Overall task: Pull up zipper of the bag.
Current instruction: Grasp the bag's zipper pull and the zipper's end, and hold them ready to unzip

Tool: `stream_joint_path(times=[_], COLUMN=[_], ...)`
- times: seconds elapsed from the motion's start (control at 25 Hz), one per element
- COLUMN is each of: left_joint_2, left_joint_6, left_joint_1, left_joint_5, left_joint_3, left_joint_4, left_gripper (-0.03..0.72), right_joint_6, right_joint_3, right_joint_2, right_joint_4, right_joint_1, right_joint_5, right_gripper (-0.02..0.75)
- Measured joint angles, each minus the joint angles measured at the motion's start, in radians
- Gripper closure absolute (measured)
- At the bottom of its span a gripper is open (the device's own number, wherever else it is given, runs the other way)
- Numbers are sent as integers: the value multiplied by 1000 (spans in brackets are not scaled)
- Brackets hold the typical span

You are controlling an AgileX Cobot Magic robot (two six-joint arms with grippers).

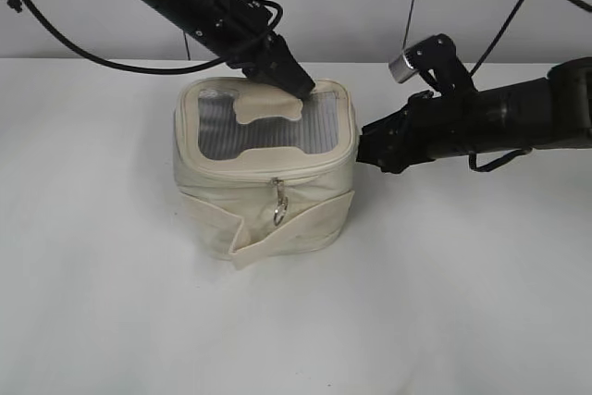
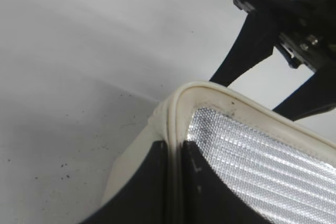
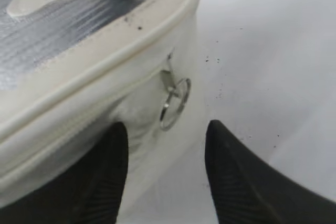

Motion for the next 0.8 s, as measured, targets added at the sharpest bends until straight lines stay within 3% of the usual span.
stream_joint_path(times=[0.24, 0.4, 0.48, 0.64, 0.8], left_joint_2=[0, 0, 0, 0, 0], left_joint_6=[-5, -7, -8, -8, -8], left_joint_1=[1, 1, 1, 1, 1], left_joint_5=[0, 0, 0, 1, 1], left_joint_3=[0, 0, 0, 0, -1], left_joint_4=[1, 1, 1, 1, 3], left_gripper=[644, 644, 644, 644, 644], right_joint_6=[-23, -27, -27, -29, 7], right_joint_3=[-52, -87, -96, -97, -91], right_joint_2=[35, 70, 81, 84, 71], right_joint_4=[67, 76, 77, 77, 72], right_joint_1=[48, 50, 51, 52, 52], right_joint_5=[-108, -111, -106, -75, -95], right_gripper=[356, 411, 477, 688, 725])
